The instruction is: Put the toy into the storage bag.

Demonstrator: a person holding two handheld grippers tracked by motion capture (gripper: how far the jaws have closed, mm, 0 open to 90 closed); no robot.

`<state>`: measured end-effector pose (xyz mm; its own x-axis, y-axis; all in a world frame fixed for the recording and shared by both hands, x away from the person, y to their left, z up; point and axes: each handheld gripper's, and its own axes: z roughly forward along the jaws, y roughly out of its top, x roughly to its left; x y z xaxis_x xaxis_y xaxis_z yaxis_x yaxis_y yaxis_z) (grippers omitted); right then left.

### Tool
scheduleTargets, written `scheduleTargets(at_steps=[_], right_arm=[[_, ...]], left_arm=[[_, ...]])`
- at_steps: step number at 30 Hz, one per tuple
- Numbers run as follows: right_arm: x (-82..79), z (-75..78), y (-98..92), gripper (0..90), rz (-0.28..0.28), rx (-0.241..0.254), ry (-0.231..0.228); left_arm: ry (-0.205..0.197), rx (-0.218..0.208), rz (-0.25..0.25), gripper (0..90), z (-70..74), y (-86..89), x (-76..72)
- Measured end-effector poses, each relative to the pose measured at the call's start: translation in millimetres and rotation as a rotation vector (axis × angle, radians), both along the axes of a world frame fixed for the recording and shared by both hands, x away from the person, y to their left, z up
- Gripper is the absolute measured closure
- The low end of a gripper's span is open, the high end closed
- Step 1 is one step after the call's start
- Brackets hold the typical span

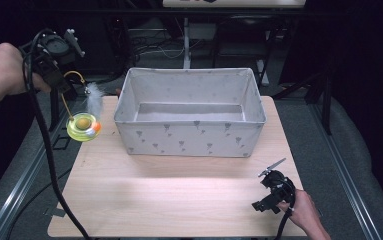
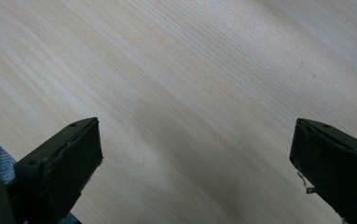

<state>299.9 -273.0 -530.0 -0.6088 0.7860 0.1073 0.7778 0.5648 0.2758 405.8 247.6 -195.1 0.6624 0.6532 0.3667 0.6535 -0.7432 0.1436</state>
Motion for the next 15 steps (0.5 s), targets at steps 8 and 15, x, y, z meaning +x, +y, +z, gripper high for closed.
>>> scheduleTargets(at_steps=[8,15], right_arm=[[-0.3,-0.3,0.2,1.8,-0.009,0.01,0.003],[-0.2,0.5,-0.2,1.8,-0.003,0.005,0.006]], left_arm=[[-0.025,0.014,-0.007,87.9,15.3,-9.0,3.2],[-0.032,0.022,-0.013,87.8,26.7,-16.1,7.4]])
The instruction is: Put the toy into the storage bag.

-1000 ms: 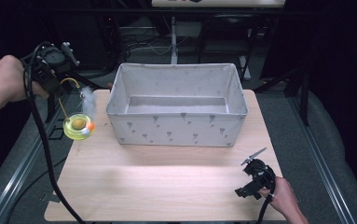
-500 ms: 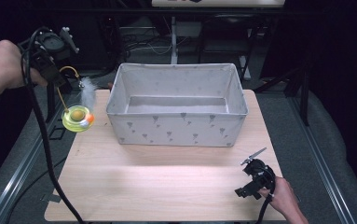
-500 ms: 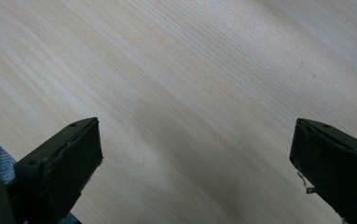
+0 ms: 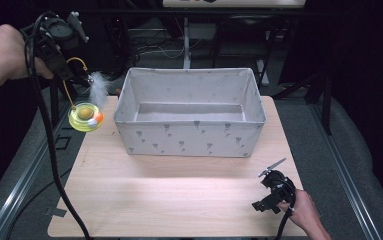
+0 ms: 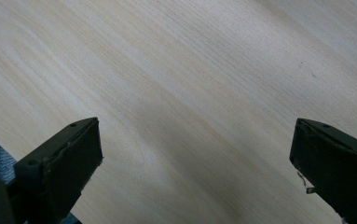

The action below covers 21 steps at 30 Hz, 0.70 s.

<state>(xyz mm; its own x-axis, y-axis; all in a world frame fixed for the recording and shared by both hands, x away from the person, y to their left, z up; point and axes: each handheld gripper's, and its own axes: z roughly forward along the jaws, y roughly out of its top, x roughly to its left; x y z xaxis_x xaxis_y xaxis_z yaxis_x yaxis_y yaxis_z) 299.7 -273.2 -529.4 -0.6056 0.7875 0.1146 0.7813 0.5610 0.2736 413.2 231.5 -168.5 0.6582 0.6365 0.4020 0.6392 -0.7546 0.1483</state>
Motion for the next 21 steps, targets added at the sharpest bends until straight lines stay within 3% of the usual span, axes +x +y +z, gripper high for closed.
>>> scheduleTargets(at_steps=[21], right_arm=[[0.0,-0.3,-0.3,1.8,0.001,0.001,0.0]], left_arm=[[-0.001,0.025,-0.006,87.7,16.8,-21.1,20.1]])
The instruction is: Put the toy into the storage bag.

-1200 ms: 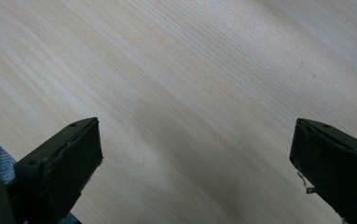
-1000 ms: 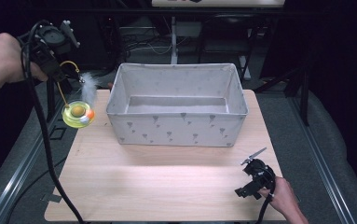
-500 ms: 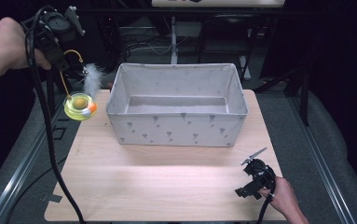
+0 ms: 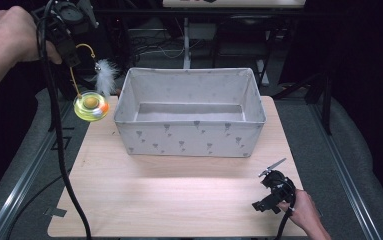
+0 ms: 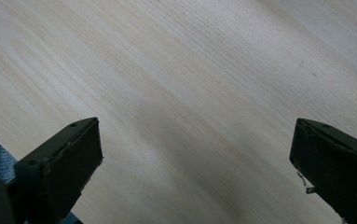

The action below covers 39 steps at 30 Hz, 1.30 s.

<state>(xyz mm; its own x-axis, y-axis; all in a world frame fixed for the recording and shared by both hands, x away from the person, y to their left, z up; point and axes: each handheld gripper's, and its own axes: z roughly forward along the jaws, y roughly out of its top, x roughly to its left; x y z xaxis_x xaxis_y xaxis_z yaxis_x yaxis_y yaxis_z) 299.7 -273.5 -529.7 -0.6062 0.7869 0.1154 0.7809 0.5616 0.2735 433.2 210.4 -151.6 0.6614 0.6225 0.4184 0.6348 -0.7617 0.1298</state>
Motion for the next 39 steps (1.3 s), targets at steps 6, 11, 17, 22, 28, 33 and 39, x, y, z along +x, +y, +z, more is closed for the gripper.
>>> scheduleTargets(at_steps=[6,11,17,22,28,33,39], right_arm=[[0.0,-0.1,0.0,1.8,0.0,0.0,0.001],[0.1,-0.1,-0.2,1.8,0.0,0.0,0.003],[0.0,-0.2,-0.2,1.8,0.002,0.001,0.003],[0.1,0.0,-0.1,1.8,0.008,0.0,0.005],[-0.1,-0.3,-0.5,1.8,0.004,0.004,-0.001],[-0.1,-0.3,-0.7,1.8,0.003,0.003,0.003],[-0.2,-0.1,-0.3,1.8,0.011,0.001,0.006]], left_arm=[[0.008,0.003,-0.001,87.8,2.3,-8.3,8.7],[0.012,0.01,-0.005,87.7,3.4,-15.6,14.7],[0.023,0.011,-0.008,87.7,1.3,-25.3,21.8],[0.029,0.022,-0.019,87.7,-1.3,-34.5,27.2],[0.036,0.02,-0.029,87.6,-4.9,-44.4,35.4],[0.039,0.02,-0.046,87.7,-10.9,-56.7,40.8],[0.056,0.014,-0.058,87.7,-18.3,-66.2,47.1]])
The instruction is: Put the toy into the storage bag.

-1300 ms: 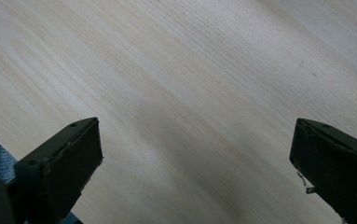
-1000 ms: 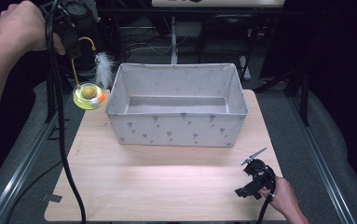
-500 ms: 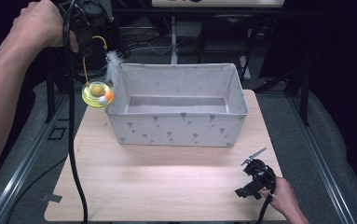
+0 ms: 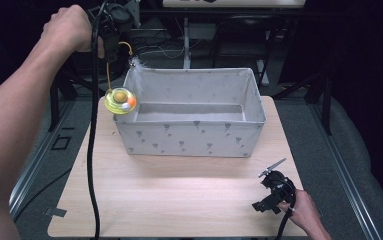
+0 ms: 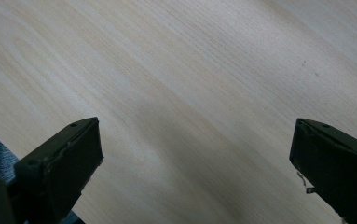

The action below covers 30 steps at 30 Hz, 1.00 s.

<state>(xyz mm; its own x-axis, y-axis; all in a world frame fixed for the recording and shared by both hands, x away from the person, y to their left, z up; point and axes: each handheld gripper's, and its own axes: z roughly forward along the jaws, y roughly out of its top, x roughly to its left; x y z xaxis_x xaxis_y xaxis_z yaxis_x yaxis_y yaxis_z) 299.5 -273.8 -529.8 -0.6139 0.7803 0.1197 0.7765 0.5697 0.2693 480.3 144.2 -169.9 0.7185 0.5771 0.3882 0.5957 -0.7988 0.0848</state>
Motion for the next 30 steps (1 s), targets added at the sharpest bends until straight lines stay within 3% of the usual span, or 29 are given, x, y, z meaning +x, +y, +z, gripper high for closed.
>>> scheduleTargets(at_steps=[20,30], right_arm=[[-0.3,-0.1,0.3,1.9,0.004,-0.004,-0.004],[-0.5,-0.3,0.7,1.9,0.005,-0.003,-0.003]], left_arm=[[0.029,0.009,-0.023,87.7,-30.1,-26.4,23.8],[0.05,-0.023,-0.021,87.7,-46.9,-28.2,31.8]])
